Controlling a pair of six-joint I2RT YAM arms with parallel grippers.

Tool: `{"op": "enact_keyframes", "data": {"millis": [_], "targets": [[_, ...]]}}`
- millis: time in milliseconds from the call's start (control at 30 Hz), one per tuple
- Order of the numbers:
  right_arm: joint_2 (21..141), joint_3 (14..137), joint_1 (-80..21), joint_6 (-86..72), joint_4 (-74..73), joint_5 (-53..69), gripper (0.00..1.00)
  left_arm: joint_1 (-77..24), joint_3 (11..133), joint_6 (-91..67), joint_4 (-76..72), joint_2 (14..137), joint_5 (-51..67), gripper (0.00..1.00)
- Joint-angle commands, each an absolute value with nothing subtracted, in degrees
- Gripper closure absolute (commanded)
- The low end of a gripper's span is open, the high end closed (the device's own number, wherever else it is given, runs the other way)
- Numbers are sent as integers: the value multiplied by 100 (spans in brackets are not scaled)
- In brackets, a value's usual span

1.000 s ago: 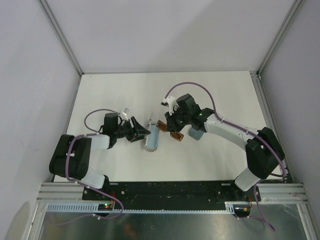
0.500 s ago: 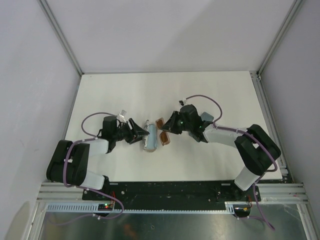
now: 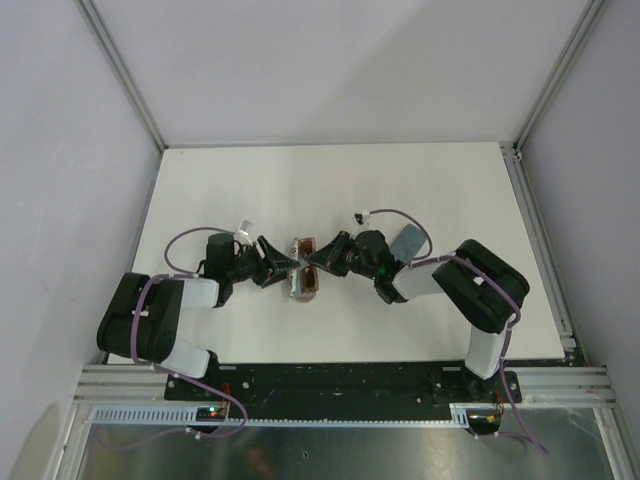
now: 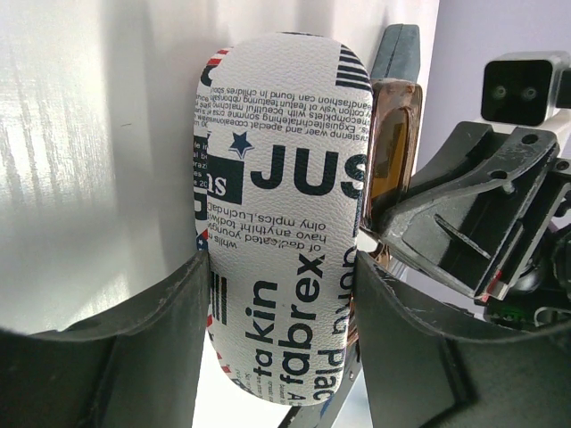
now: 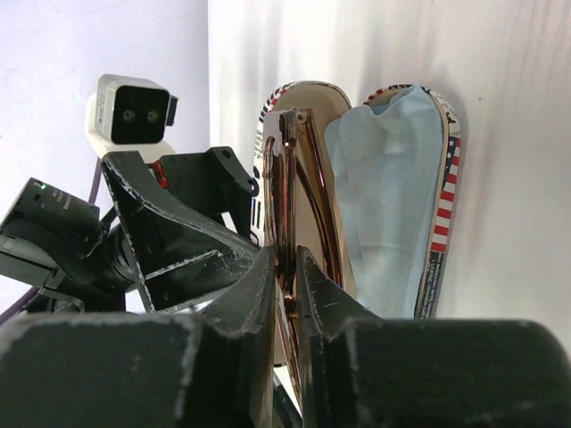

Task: Organize the sunglasses
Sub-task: Place the sunglasses in the sunglasses case.

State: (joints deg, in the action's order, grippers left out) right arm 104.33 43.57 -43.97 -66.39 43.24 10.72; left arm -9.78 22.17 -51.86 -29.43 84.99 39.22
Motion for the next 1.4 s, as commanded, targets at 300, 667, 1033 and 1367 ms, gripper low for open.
{"op": "enact_keyframes", "data": {"millis": [300,667,1033,1367], "targets": [[11013,4119,-4646,-7240,5766,494,100,-1011,2018,-5403,-3454,8518,3942,56],[11493,4139,-4602,-7309,6160,758,100,-1016,2035,-5364,-3472,8542,3975,56],[11748,4373,-4564,-7290,5980,854,97,-1011,2030,-5353,-3472,8517,3988,57],[11392,4437,-4590,-7051,5124,568,77,-1015,1985,-5329,-3472,8458,3971,58]]}}
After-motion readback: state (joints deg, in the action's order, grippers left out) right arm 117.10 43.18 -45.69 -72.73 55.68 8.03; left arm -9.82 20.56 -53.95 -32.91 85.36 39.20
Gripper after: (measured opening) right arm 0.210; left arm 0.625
